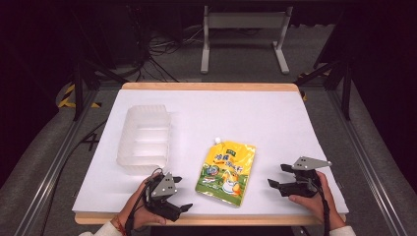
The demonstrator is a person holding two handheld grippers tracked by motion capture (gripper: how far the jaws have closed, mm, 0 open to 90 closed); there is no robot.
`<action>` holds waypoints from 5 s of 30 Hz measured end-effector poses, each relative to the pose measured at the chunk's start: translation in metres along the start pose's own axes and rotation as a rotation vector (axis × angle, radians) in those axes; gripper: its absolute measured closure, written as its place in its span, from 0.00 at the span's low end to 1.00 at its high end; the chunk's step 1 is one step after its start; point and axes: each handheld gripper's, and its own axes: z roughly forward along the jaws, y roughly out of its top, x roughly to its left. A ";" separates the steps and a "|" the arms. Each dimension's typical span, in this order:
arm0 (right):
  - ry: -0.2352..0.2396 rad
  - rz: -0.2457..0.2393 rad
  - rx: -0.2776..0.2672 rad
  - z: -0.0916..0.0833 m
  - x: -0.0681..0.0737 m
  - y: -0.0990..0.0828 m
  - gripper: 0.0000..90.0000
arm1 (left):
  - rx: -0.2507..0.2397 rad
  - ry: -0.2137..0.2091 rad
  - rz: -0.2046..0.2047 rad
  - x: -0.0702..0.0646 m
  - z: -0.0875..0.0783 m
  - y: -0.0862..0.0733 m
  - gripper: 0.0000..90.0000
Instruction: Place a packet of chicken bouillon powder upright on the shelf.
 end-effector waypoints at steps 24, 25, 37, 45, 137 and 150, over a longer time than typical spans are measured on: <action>0.189 0.083 0.082 0.064 0.016 0.046 0.20 | -0.014 -0.037 -0.086 0.007 0.019 0.009 0.14; 0.202 0.085 0.080 0.066 0.017 0.047 0.19 | -0.015 -0.047 -0.092 0.007 0.020 0.010 0.14; 0.305 0.124 0.071 0.079 0.029 0.052 0.37 | 0.005 -0.060 -0.132 0.013 0.027 0.013 0.16; 0.269 0.118 0.040 0.077 0.032 0.050 0.82 | 0.002 -0.063 -0.136 0.014 0.027 0.015 0.16; 0.264 -0.334 -0.360 0.047 0.145 0.175 1.00 | -0.280 0.353 -0.112 0.059 -0.093 0.051 0.91; 0.304 -0.333 -0.365 0.079 0.162 0.209 1.00 | -0.312 0.426 -0.159 0.083 -0.121 0.030 0.92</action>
